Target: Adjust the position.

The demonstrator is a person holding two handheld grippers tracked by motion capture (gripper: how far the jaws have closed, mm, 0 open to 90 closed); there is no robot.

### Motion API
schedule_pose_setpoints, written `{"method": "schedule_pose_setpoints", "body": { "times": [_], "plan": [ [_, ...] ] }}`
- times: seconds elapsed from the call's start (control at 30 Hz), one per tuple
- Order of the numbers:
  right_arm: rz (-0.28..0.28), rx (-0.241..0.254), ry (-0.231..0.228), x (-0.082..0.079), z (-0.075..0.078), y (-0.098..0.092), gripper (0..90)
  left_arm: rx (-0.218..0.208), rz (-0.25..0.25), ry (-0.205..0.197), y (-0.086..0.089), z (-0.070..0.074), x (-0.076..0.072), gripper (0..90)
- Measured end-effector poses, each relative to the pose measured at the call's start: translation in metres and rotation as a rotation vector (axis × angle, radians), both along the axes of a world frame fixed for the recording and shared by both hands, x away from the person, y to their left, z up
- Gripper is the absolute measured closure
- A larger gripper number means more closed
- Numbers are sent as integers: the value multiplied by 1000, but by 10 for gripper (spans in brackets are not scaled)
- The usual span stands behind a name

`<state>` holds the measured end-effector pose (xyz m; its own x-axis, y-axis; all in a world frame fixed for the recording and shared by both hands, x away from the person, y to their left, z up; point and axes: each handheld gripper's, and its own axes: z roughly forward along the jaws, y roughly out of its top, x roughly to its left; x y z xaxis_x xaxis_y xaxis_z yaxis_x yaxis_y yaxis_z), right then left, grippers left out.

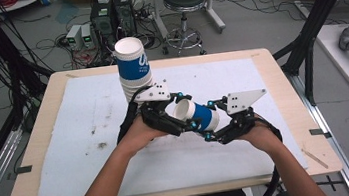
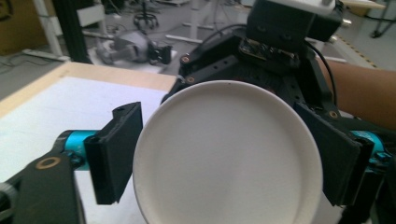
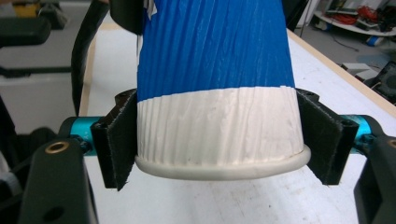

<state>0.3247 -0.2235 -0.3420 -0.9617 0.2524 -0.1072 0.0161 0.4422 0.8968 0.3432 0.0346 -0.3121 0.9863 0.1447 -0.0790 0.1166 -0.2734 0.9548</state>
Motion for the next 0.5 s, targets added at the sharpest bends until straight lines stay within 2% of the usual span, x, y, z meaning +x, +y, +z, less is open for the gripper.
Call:
{"method": "schedule_pose_setpoints", "body": {
  "times": [0.03,0.1,0.17,0.2,0.27,0.3,0.4,0.5],
  "plan": [
    [3,-1,-2,0,1,0,234,0,-7,-7,0,0,0,265],
    [13,3,0,0,1,-1,231,-19,-17,0,1,0,0,274],
    [9,37,2,-2,0,-2,197,-52,-32,15,4,0,2,286],
    [-1,75,17,-3,0,-3,183,-80,-36,25,5,-1,2,291],
    [-15,191,76,-4,-2,-7,164,-133,-35,35,8,-1,2,293],
    [-11,259,123,-3,-6,-9,152,-160,-36,43,8,-1,1,296],
    [-12,252,129,-3,-8,-7,150,-175,-46,38,8,-1,1,296],
    [15,222,98,-3,-6,-7,182,-153,-52,32,7,-2,0,294]
  ]
}}
